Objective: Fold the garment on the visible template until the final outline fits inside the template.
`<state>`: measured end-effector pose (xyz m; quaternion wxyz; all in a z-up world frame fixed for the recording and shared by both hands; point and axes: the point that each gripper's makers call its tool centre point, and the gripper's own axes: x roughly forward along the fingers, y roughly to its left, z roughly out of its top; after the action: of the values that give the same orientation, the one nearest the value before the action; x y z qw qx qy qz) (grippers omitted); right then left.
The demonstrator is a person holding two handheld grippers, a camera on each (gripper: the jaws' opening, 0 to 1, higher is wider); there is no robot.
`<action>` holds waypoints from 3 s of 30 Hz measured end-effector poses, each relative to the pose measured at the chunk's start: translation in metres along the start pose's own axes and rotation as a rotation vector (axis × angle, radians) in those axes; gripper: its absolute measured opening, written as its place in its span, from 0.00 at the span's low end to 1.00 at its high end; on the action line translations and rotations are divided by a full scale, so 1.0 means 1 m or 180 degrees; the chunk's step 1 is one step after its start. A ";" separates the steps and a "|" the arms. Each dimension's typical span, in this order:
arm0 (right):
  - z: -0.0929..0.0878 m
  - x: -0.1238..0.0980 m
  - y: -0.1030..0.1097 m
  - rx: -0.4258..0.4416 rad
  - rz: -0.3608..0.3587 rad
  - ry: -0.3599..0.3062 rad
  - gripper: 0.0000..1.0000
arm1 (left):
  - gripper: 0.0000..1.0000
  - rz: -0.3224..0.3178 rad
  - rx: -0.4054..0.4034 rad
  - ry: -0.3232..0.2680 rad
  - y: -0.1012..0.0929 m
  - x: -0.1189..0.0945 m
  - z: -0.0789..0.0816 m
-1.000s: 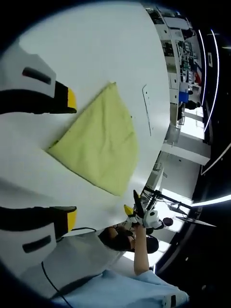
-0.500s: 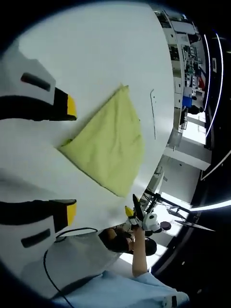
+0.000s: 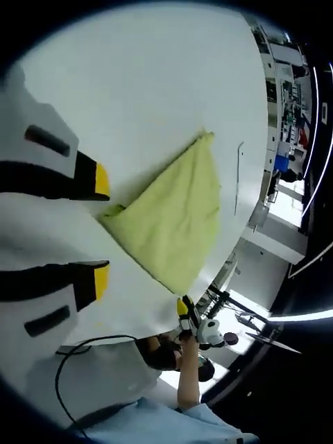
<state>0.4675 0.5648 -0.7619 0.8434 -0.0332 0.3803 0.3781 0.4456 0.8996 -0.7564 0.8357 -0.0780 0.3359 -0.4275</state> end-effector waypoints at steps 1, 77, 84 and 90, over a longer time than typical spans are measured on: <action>-0.001 0.001 -0.001 0.0013 -0.0003 -0.0004 0.16 | 0.29 0.0016 -0.0001 -0.0007 0.001 0.001 0.000; -0.018 -0.014 0.034 0.0211 0.0360 0.0032 0.00 | 0.00 0.0233 -0.0555 -0.0110 -0.017 -0.030 -0.040; -0.024 -0.019 0.038 0.0218 0.0362 0.0041 0.00 | 0.00 0.0225 -0.0564 -0.0076 -0.023 -0.033 -0.045; -0.025 -0.017 0.038 0.0271 0.0334 0.0040 0.00 | 0.00 0.0234 -0.0589 -0.0118 -0.023 -0.033 -0.046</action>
<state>0.4193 0.5732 -0.7599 0.8207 0.0203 0.4025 0.4051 0.3879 0.9173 -0.7656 0.8461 -0.1503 0.3610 -0.3621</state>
